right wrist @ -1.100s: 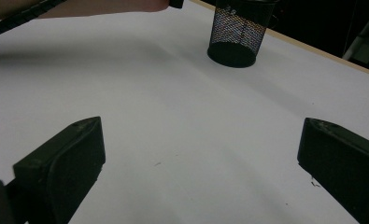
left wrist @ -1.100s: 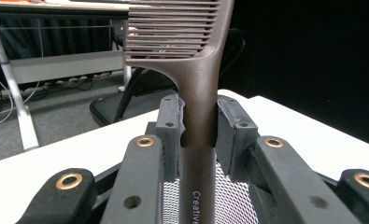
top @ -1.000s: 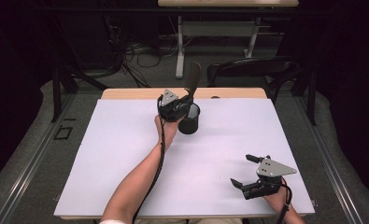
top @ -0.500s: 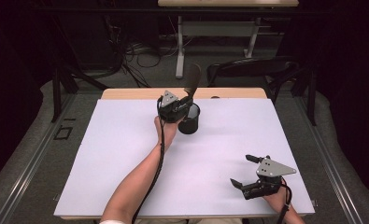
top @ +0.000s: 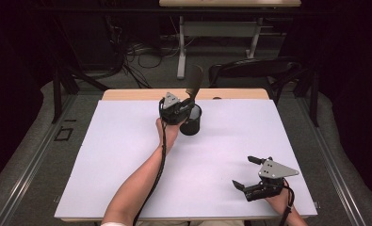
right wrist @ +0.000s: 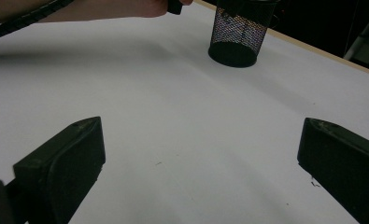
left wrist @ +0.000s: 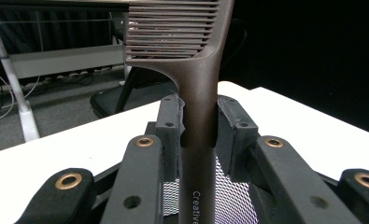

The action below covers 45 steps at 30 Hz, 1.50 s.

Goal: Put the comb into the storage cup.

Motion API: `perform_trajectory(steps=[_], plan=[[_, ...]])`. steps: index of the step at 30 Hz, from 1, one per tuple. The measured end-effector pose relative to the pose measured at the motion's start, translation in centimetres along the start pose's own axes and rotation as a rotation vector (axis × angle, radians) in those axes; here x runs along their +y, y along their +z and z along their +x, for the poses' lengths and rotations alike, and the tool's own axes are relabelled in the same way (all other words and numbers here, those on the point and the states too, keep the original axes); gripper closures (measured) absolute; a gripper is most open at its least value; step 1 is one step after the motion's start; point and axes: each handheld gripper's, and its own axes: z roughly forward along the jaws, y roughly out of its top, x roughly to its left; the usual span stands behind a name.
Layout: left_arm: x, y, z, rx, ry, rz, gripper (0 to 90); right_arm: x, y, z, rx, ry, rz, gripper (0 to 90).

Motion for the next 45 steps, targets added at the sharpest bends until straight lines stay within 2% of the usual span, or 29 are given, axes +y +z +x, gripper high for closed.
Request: perform_trajectory(steps=[22, 23, 27, 31, 34, 36, 39, 42, 45], plan=[[-0.6, 0.2, -0.3, 0.006, 0.019, 0.018, 72.0, 0.0, 0.0, 0.0, 0.0, 0.001, 0.0, 0.5], [-0.6, 0.3, -0.4, 0.02, 0.02, 0.019, 72.1, 0.0, 0.0, 0.0, 0.0, 0.002, 0.0, 0.5], [-0.7, 0.3, -0.5, 0.008, 0.025, 0.024, 71.9, 0.0, 0.0, 0.0, 0.001, 0.0, -0.001, 0.6], [-0.9, 0.3, -0.6, 0.015, 0.036, 0.032, 71.9, 0.0, 0.0, 0.0, 0.002, 0.001, 0.0, 0.6], [-1.0, 0.3, -0.8, 0.028, 0.06, 0.04, 71.2, 0.0, 0.0, 0.0, 0.001, 0.002, 0.0, 0.6], [-0.9, 0.1, -1.0, 0.035, 0.079, 0.025, 68.1, 0.0, 0.0, 0.0, 0.0, -0.002, -0.001, 0.6], [-0.6, -0.2, -1.4, 0.038, 0.108, 0.023, 56.1, 0.0, 0.0, 0.0, 0.0, 0.001, 0.001, 0.6], [-0.4, -0.5, -1.6, 0.036, 0.105, 0.01, 44.2, 0.0, 0.0, 0.0, -0.001, 0.0, 0.0, 0.6], [-0.2, -1.0, -1.7, 0.047, 0.114, 0.013, 38.0, 0.0, 0.0, 0.0, 0.0, -0.003, -0.001, 0.6]])
